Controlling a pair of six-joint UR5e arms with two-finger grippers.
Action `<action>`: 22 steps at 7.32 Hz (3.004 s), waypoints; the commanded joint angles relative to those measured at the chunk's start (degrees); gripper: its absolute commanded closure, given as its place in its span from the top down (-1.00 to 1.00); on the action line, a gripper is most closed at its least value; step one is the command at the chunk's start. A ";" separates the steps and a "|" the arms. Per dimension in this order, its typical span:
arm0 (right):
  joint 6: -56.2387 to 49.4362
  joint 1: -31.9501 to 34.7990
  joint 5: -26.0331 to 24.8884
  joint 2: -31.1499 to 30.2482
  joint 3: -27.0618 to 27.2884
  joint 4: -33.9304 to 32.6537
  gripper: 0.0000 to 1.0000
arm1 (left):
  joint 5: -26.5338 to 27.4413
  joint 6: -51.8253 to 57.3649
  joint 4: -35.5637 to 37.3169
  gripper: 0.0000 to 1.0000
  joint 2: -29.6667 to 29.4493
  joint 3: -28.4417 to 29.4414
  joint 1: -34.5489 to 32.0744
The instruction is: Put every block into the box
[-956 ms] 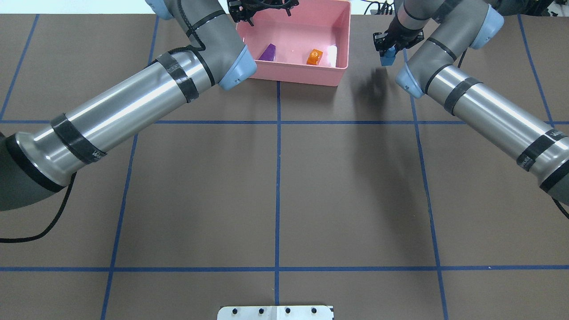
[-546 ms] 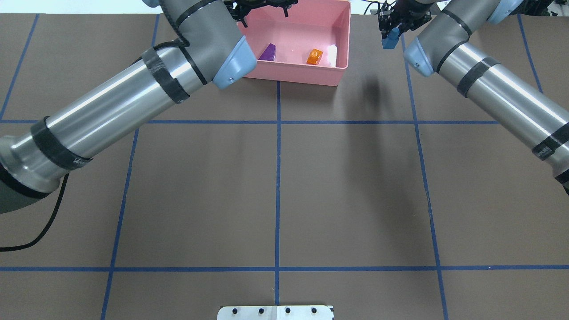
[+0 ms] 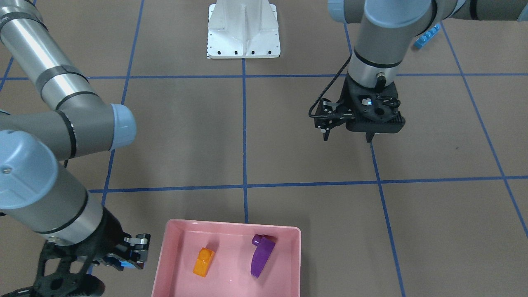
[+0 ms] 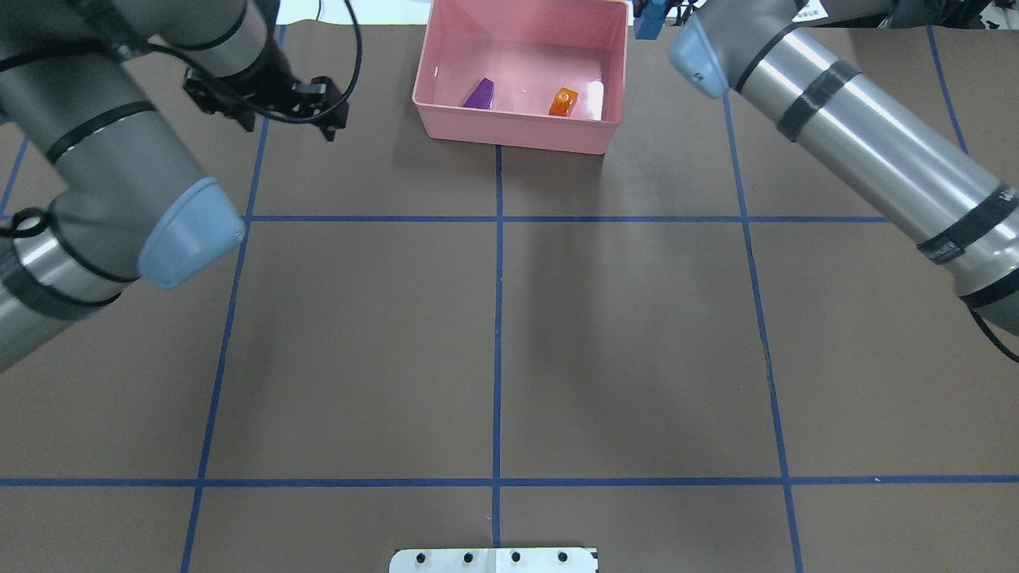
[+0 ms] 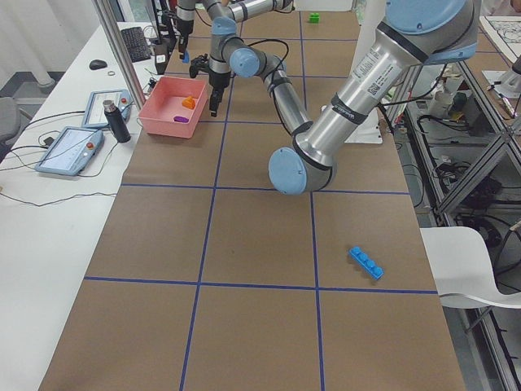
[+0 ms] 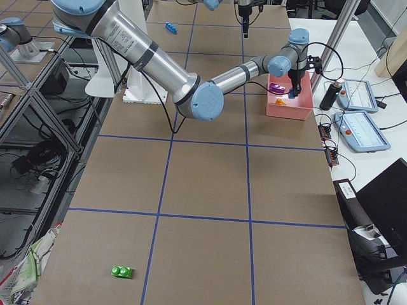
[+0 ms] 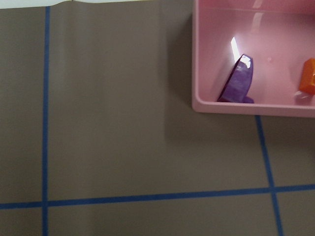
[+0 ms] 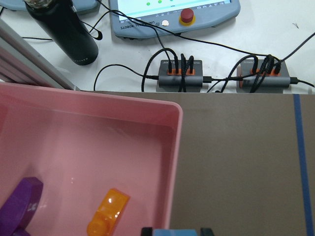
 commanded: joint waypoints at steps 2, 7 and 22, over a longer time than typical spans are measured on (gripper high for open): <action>6.16 -8.09 -12.04 4.68 -11.03 12.82 -1.00 | 0.23 10.33 2.87 1.00 19.87 -14.68 -0.23; 12.68 -7.07 -8.59 5.21 -9.13 13.05 1.00 | -0.39 14.92 -14.74 1.00 46.76 -21.67 0.83; -25.06 11.14 10.96 -46.35 52.48 -46.64 1.00 | -6.63 14.31 -47.23 1.00 78.11 -13.14 30.17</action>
